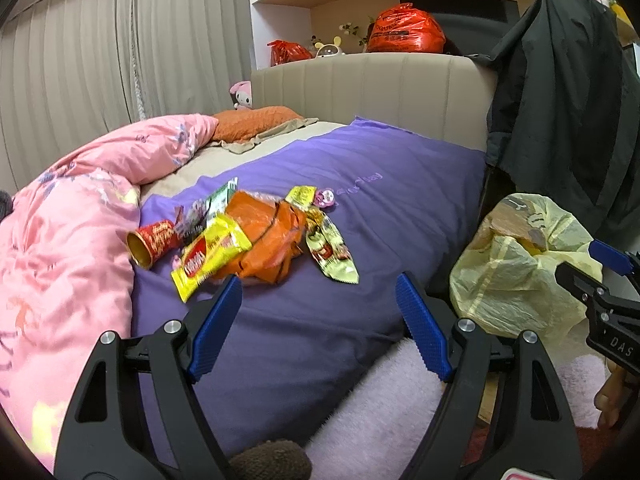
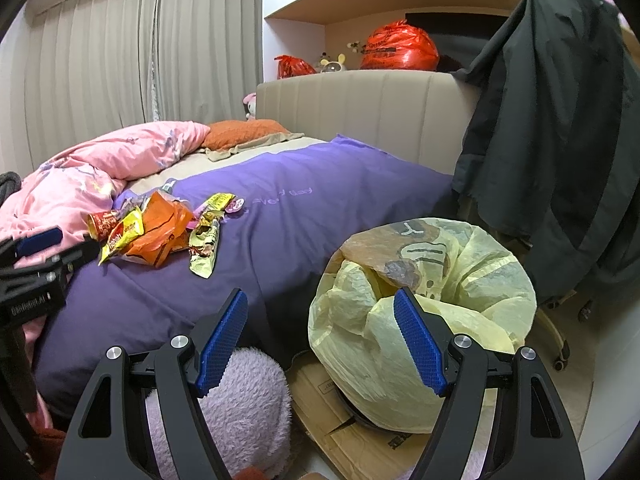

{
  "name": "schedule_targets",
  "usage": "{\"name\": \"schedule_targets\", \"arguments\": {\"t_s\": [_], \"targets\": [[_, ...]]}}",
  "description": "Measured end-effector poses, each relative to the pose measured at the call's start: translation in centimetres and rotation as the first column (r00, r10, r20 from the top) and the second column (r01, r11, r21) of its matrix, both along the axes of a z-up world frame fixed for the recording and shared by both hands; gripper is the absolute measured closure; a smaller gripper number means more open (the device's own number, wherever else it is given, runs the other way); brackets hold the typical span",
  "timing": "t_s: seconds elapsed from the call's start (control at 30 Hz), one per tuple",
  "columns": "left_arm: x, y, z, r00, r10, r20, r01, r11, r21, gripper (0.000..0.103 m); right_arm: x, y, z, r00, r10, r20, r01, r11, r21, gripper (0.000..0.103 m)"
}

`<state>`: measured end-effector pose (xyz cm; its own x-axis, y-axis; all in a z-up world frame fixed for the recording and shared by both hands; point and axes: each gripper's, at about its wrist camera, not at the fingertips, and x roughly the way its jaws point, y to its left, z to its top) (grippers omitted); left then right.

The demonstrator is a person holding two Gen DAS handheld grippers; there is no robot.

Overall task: Collect trash
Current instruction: 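Move both tools toward the snack wrappers on the purple bed, then grasp the red paper cup with the left tool while the right tool grasps the candy wrapper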

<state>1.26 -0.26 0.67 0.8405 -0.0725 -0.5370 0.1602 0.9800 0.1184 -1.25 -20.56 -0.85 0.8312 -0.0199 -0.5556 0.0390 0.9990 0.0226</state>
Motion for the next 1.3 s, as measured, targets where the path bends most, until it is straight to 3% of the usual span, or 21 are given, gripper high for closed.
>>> {"name": "schedule_targets", "arguments": {"t_s": [0.07,0.2,0.4,0.47,0.57,0.77,0.83,0.97,1.13,1.3], "targets": [[1.1,0.6,0.6,1.0,-0.009,0.009,0.009,1.0,0.007,0.027,0.9,0.5,-0.1,0.999,-0.002,-0.036,0.002,1.0,0.012,0.031],[4.6,3.0,2.0,0.998,-0.054,0.032,0.053,0.998,0.031,0.028,2.6,1.4,-0.3,1.0,0.001,-0.023,0.0,0.998,0.059,0.031],[11.1,10.5,1.6,0.995,-0.054,0.079,0.047,0.995,0.082,0.028,6.1,5.3,-0.9,0.996,0.053,-0.074,-0.05,0.998,0.05,0.031],[13.1,13.6,1.0,0.997,-0.055,0.053,0.051,0.996,0.071,0.028,7.5,7.1,-1.3,0.994,0.079,-0.078,-0.078,0.997,0.017,0.031],[17.3,19.4,-0.9,0.998,-0.031,-0.057,0.032,0.999,0.018,0.028,9.7,9.7,-2.0,0.989,0.111,-0.096,-0.115,0.993,-0.038,0.031],[23.0,27.7,-5.6,0.982,-0.017,-0.19,-0.007,0.992,-0.124,0.026,13.5,14.4,-3.1,0.982,0.166,-0.088,-0.169,0.985,-0.026,0.031],[24.2,28.7,-7.1,0.974,-0.039,-0.222,0.001,0.986,-0.169,0.025,14.5,15.9,-3.8,0.979,0.176,-0.1,-0.18,0.983,-0.027,0.031],[25.7,28.3,-8.6,0.961,-0.06,-0.269,0.021,0.989,-0.144,0.025,15.8,17.4,-5.3,0.97,0.193,-0.148,-0.198,0.98,-0.015,0.031],[26.6,28.4,-9.6,0.949,-0.021,-0.313,-0.016,0.993,-0.118,0.026,16.7,18.3,-6.3,0.965,0.203,-0.166,-0.206,0.978,-0.004,0.031],[26.8,29.1,-9.1,0.952,-0.009,-0.307,-0.04,0.987,-0.153,0.038,17.3,18.8,-5.9,0.967,0.206,-0.147,-0.208,0.978,0.005,0.031]]}}
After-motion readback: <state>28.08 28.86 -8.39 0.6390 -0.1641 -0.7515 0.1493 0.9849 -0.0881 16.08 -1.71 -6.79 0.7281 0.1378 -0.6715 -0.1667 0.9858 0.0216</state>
